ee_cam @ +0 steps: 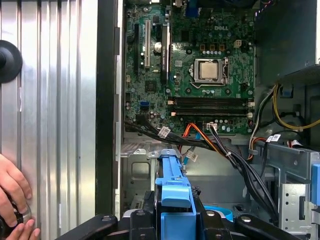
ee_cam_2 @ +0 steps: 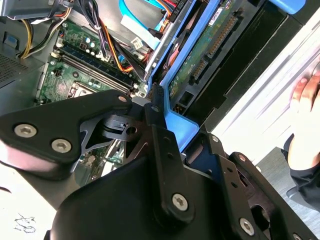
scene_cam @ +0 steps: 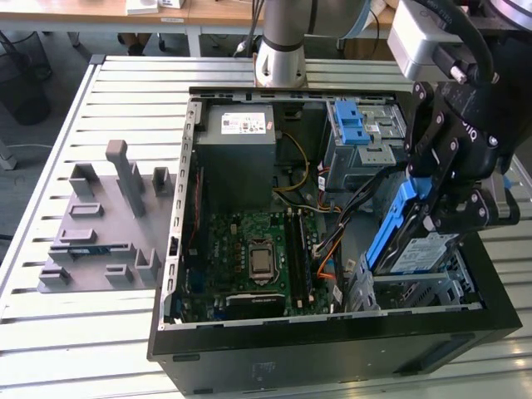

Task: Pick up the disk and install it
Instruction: 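Insert the disk into the insertion slot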

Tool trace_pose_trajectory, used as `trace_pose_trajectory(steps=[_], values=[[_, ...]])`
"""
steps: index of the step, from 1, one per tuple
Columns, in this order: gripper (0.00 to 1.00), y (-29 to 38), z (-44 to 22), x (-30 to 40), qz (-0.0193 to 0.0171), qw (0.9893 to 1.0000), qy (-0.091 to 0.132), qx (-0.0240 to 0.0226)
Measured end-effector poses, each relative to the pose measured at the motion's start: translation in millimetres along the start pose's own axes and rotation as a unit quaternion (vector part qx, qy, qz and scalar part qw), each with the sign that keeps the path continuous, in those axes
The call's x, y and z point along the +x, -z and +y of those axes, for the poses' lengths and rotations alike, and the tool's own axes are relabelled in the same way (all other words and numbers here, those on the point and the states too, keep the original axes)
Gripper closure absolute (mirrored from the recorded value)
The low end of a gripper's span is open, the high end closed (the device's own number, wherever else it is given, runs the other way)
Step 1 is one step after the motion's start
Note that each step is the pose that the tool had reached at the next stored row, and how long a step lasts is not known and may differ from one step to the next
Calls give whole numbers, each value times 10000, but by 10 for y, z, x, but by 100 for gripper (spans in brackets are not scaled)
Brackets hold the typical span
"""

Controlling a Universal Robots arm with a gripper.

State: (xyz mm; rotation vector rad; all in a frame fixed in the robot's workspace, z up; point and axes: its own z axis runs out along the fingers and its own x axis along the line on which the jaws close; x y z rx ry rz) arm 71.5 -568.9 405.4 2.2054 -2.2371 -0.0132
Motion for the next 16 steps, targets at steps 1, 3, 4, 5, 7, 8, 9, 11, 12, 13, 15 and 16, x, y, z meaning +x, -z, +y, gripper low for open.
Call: trace_pose_trajectory(steps=[1,3,4,5,7,8,9,11,12,13,15,16], values=[[64,-3,0,0,0,10000,0,0],[64,-12,0,0,0,10000,0,0],[64,-19,0,0,0,10000,0,0],[64,-25,0,0,0,10000,0,0],[64,-38,0,0,1,10000,0,0],[64,-45,0,0,1,10000,0,0],[64,-52,0,0,1,10000,0,0],[64,-67,0,1,1,10000,0,0],[64,-74,0,1,1,10000,0,0],[64,-82,0,1,1,10000,0,0],[64,-97,0,1,0,10000,0,0],[64,-104,0,1,1,10000,0,0]])
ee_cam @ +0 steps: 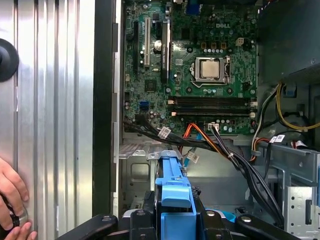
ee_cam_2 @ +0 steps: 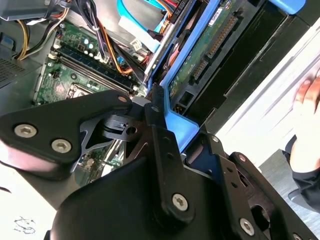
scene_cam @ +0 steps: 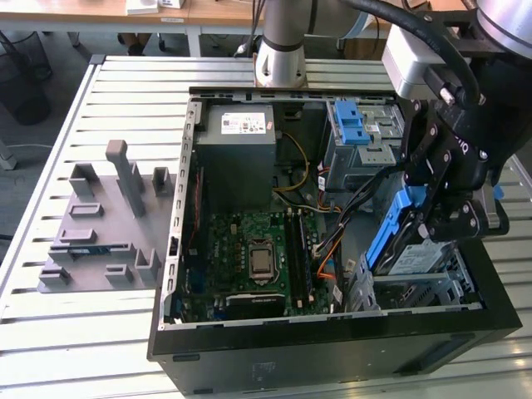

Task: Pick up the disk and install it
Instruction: 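Insert the disk into the insertion slot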

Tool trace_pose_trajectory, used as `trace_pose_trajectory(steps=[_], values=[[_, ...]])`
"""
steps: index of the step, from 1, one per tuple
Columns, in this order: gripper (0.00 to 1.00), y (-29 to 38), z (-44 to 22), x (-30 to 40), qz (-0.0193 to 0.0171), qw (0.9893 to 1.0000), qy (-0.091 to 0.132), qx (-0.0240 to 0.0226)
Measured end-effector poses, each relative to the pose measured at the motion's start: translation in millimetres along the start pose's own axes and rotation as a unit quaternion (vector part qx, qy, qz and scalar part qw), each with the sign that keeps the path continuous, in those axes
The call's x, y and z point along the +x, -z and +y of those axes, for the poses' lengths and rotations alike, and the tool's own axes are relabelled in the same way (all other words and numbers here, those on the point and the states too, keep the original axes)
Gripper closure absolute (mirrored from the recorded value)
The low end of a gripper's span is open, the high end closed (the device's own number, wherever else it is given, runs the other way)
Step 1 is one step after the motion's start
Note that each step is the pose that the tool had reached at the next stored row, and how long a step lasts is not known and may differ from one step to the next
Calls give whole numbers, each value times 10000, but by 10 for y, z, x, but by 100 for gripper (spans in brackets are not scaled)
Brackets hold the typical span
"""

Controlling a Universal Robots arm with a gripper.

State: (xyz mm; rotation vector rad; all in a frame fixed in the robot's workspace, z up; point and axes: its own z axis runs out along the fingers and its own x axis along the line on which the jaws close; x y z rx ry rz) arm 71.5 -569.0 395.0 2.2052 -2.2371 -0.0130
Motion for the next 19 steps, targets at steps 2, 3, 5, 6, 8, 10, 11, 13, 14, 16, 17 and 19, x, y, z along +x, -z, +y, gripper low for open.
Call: trace_pose_trajectory(steps=[2,3,5,6,8,10,11,13,14,16,17,19], values=[[64,-15,0,0,0,10000,0,0],[64,-22,0,0,0,10000,0,0],[64,-35,0,0,0,10000,0,0],[64,-42,0,0,0,10000,0,0],[64,-55,0,0,0,10000,0,0],[64,-68,-1,0,0,10000,0,0],[64,-74,0,0,0,10000,0,0],[64,-86,-1,0,1,10000,0,0],[64,-92,-1,0,1,10000,0,0],[64,-105,-1,1,2,10000,0,0],[64,-111,-1,1,2,10000,0,0],[64,-124,-1,1,3,10000,0,0]])
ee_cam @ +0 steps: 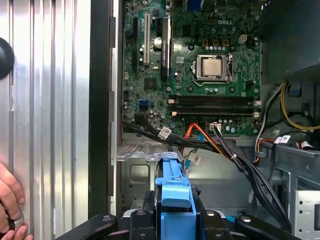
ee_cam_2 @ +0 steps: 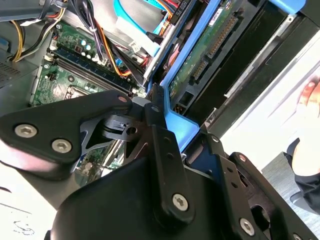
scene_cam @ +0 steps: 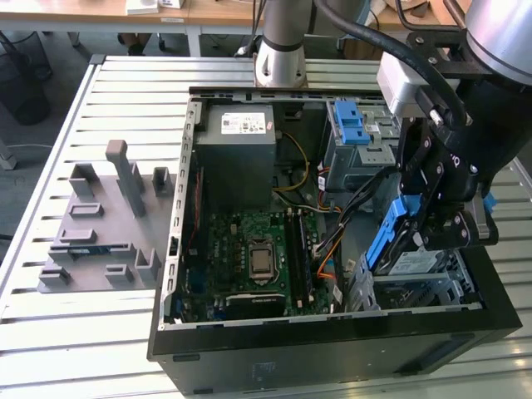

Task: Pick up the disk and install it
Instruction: 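Insert the disk into the insertion slot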

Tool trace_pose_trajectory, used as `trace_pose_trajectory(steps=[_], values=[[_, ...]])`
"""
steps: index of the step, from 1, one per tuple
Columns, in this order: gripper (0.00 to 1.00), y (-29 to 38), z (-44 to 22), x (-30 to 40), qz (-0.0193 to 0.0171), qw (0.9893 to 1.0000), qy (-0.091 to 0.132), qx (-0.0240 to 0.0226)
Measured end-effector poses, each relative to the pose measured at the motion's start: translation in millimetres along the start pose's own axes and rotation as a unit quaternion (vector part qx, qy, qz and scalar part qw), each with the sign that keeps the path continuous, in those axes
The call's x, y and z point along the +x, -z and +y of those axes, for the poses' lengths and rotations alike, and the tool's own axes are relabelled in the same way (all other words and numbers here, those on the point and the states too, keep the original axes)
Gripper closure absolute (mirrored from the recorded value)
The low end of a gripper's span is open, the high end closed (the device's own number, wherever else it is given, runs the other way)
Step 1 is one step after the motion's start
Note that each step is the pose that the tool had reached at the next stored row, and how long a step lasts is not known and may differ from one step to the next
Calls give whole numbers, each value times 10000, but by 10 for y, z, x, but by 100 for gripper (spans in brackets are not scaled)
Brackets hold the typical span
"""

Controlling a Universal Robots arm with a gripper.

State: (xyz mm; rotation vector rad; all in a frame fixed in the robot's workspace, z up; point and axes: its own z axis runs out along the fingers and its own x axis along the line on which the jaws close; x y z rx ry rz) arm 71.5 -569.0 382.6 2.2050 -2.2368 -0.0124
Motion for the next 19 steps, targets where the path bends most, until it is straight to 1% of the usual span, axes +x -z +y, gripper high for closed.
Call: trace_pose_trajectory(steps=[8,16,18,19], values=[[64,-29,0,0,2,10000,0,0],[64,-36,0,0,2,10000,0,0],[62,-38,0,0,2,10000,0,0],[56,-42,0,0,1,10000,0,0]])
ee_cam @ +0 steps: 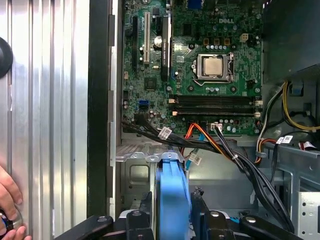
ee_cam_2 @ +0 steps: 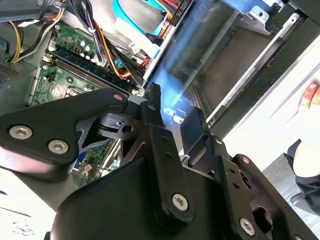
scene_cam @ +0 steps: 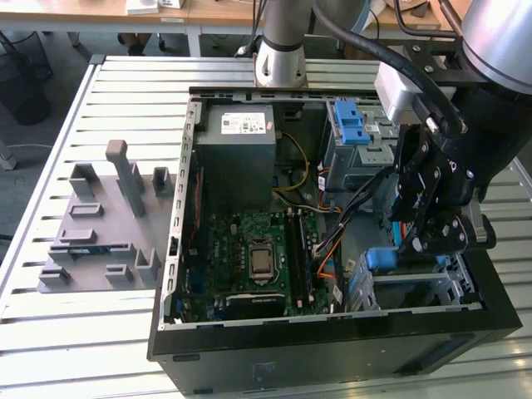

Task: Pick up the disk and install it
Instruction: 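Insert the disk into the insertion slot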

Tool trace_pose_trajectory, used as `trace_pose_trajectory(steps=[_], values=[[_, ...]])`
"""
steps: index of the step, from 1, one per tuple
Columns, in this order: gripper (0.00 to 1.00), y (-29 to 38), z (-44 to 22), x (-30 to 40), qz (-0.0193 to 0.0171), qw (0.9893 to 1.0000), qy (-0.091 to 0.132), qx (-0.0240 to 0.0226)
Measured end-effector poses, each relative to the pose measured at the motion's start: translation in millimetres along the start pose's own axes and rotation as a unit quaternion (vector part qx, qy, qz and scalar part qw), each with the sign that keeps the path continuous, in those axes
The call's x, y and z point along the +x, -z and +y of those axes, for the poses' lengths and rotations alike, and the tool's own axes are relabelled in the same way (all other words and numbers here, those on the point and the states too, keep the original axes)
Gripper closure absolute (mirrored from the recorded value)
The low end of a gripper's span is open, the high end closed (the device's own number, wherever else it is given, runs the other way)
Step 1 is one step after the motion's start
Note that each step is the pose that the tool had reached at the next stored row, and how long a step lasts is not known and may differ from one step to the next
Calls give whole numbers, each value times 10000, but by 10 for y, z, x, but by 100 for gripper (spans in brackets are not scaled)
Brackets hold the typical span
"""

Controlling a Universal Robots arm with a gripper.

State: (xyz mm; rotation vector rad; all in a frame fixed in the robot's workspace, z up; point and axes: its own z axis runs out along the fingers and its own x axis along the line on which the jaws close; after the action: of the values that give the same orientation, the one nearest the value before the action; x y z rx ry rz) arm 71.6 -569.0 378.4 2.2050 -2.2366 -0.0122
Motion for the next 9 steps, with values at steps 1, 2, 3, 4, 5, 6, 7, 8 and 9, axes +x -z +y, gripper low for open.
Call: trace_pose_trajectory(steps=[1,2,3,4,5,6,7,8,9], values=[[56,-5,0,0,0,10000,0,0],[56,-13,0,1,1,10000,0,0],[56,-26,0,1,0,10000,0,0],[56,-43,0,1,1,10000,0,0],[58,-59,0,1,1,10000,0,0],[58,-74,0,1,0,10000,0,0],[58,-89,0,1,1,10000,0,0],[70,-105,0,1,0,10000,0,0],[70,-123,-1,1,0,10000,0,0]])
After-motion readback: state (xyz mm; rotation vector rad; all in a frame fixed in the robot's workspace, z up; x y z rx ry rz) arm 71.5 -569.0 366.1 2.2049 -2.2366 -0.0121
